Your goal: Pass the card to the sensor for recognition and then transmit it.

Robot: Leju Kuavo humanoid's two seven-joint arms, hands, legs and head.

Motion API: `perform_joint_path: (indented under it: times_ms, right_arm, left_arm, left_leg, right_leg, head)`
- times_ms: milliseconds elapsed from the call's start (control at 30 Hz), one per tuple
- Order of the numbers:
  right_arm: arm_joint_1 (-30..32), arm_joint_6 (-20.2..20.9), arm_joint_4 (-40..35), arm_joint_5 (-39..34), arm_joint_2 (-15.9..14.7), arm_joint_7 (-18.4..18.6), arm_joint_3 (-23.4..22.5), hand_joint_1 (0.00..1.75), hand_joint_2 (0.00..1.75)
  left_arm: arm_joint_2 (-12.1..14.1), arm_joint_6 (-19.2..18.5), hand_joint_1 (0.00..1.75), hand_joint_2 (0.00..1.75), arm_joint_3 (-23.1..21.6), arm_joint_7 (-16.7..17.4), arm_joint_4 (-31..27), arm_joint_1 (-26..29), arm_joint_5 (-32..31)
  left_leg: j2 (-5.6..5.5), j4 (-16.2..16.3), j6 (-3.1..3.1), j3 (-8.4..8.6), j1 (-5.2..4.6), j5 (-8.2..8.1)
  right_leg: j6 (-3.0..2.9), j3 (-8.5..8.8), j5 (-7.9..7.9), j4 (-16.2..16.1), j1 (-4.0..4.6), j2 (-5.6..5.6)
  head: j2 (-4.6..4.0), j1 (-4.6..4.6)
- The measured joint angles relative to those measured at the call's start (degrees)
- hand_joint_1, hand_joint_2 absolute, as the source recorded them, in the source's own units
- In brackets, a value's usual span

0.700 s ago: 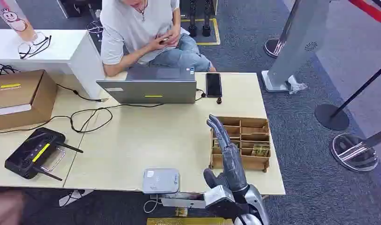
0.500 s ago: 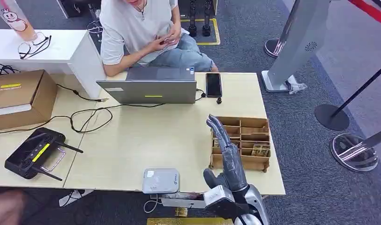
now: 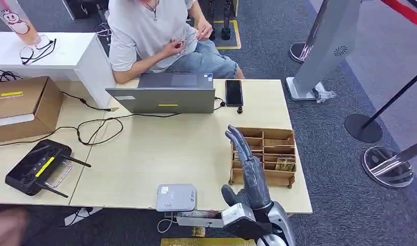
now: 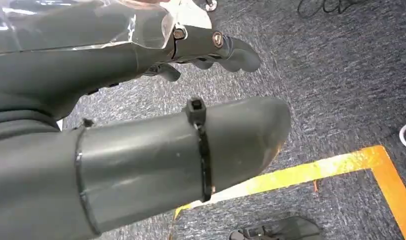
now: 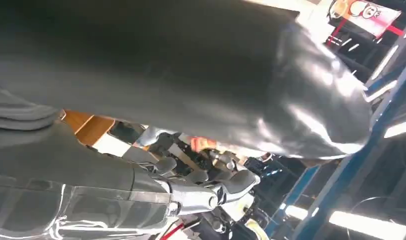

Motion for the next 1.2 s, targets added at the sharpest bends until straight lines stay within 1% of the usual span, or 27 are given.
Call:
perform_joint_path:
  times_ms: [467, 733, 767, 833, 933, 1000, 1067, 1200]
  right_arm:
    - [-0.66, 0.99, -0.13, 1.42, 0.00, 0.18, -0.37, 0.00, 0.00]
    - [-1.59, -0.26, -0.13, 6.56, 0.00, 0.92, -0.48, 0.00, 0.00]
    - [-1.89, -0.20, -0.13, 7.09, 0.00, 1.07, -0.48, 0.00, 0.00]
    - [-3.13, 0.63, -0.13, 8.15, 0.00, 1.38, -0.20, 0.00, 0.00]
    - [-5.43, 0.61, 0.18, 10.03, 0.00, 1.95, 0.74, 0.00, 0.00]
    - [-6.67, -0.51, 0.70, 11.74, 0.00, 2.19, 1.12, 0.00, 0.00]
    - [-7.98, -2.56, 1.71, 13.73, 0.00, 2.25, 1.51, 0.00, 0.00]
    - [-10.84, -8.04, 4.76, 18.94, -0.02, 3.04, 2.16, 0.00, 0.00]
  left_arm:
    - [-0.02, -0.07, 0.00, 0.00, 0.00, 0.57, 0.00, -0.14, -0.28]
    - [-0.11, 0.00, 0.00, 0.00, 0.00, 0.77, 0.00, -0.10, -1.05]
    - [-0.11, -0.15, 0.00, 0.00, -0.04, 2.15, 0.00, -0.19, -1.40]
    - [-0.11, -1.25, 0.00, 0.00, -0.07, 6.09, 0.00, -0.58, -1.38]
    - [-0.07, -1.90, 0.00, 0.00, -0.07, 7.41, 0.00, -1.23, -1.38]
    - [-0.07, -1.97, 0.00, 0.00, -0.07, 7.56, 0.00, -1.46, -1.38]
    - [-0.07, -1.95, 0.00, 0.00, -0.07, 7.72, 0.00, -1.52, -1.38]
    - [-0.07, -1.86, 0.00, 0.00, -0.07, 7.76, 0.00, -1.57, -1.57]
  left_leg:
    - [0.00, 0.00, 0.00, 0.00, 0.00, 0.00]
    - [0.00, 0.00, 0.00, 0.00, 0.00, 0.00]
    - [0.00, 0.00, 0.00, 0.00, 0.00, 0.00]
    - [0.00, 0.00, 0.00, 0.00, 0.00, 0.00]
    - [-0.01, 0.00, 0.01, 0.01, 0.00, 0.02]
    - [-0.01, 0.00, 0.01, 0.01, 0.01, 0.02]
    - [0.01, 0.00, 0.01, 0.03, 0.01, 0.03]
    - [0.00, 0.00, 0.01, 0.02, 0.00, 0.03]
  right_leg:
    - [0.00, 0.00, 0.00, 0.00, 0.00, 0.00]
    - [0.00, 0.00, 0.00, 0.00, 0.00, 0.00]
    - [0.00, 0.01, 0.00, 0.00, 0.00, 0.00]
    - [-0.01, 0.00, 0.01, 0.00, 0.00, 0.00]
    - [-0.01, 0.02, 0.01, 0.00, 0.00, -0.03]
    - [-0.01, 0.04, 0.02, 0.00, 0.00, -0.03]
    - [-0.02, 0.04, 0.03, 0.00, 0.00, -0.01]
    - [-0.02, 0.04, 0.03, 0.00, 0.00, -0.02]
  head:
    - [0.00, 0.00]
    - [0.00, 0.00]
    - [0.00, 0.00]
    - [0.00, 0.00]
    - [0.00, 0.00]
    - [0.00, 0.00]
    - [0.00, 0.00]
    - [0.00, 0.00]
